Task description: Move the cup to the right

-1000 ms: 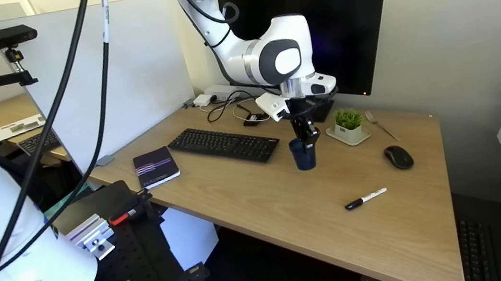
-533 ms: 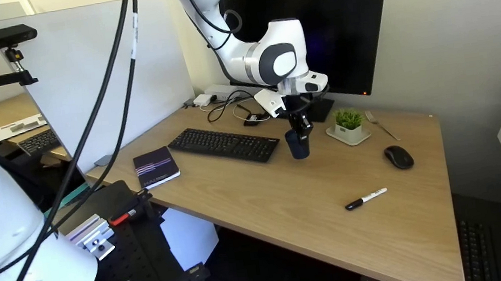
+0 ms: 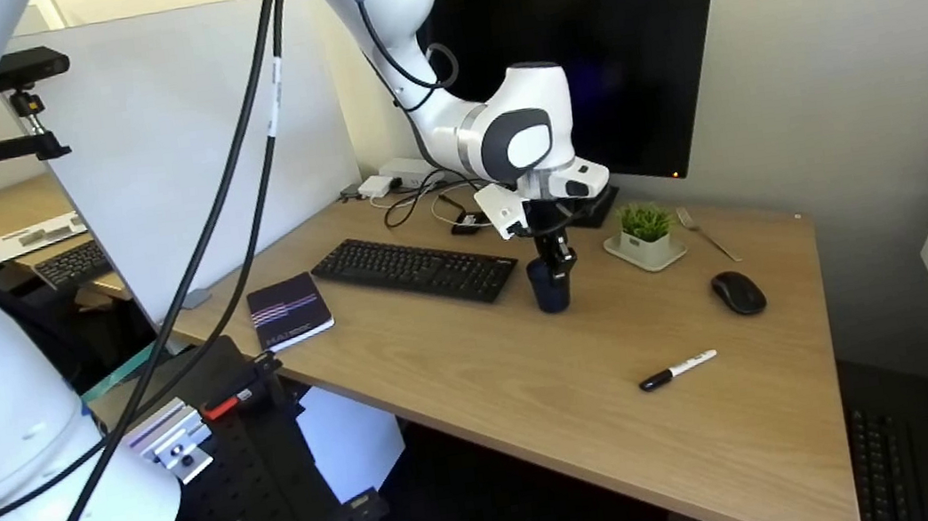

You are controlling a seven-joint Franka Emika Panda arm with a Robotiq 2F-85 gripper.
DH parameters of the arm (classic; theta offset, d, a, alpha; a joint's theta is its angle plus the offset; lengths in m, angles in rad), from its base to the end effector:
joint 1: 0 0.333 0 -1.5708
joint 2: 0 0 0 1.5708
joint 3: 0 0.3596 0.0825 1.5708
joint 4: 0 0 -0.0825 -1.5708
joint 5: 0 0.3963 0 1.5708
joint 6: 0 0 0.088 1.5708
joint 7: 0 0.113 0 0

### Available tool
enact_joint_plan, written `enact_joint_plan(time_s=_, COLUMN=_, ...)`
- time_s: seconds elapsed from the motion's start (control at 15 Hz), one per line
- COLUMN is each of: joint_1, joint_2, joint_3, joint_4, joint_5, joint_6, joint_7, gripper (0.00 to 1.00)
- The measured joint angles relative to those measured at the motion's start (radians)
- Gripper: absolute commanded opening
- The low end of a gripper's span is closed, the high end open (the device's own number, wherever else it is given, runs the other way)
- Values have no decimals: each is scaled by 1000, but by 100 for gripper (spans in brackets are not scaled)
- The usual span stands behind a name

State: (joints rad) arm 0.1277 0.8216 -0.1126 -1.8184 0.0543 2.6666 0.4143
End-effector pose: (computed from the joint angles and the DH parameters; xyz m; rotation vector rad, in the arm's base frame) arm 0.6742 0.0138 0.1021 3.0281 -0.6298 0.0680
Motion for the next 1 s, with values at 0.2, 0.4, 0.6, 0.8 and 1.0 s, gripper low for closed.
enact_joint_plan(time_s=0.2, joint_1=-3, joint_2=1, joint_3=0, joint_4=1, joint_5=12, joint_6=0, joint_7=0, gripper=1)
enact_joint_plan(time_s=0.4, joint_1=-4, joint_2=1, joint_3=0, joint_4=1, joint_5=18, joint_6=0, joint_7=0, gripper=29)
enact_joint_plan(time_s=0.6, joint_1=-4, joint_2=1, joint_3=0, joint_4=1, joint_5=24, joint_6=0, joint_7=0, gripper=44)
enact_joint_plan(time_s=0.8, joint_1=-4, joint_2=1, joint_3=0, joint_4=1, joint_5=27, joint_6=0, joint_7=0, gripper=64)
enact_joint_plan(time_s=1.0, joint_1=-5, joint_2=-3, joint_3=-9, joint_4=10, joint_5=27, joint_6=0, joint_7=0, gripper=85)
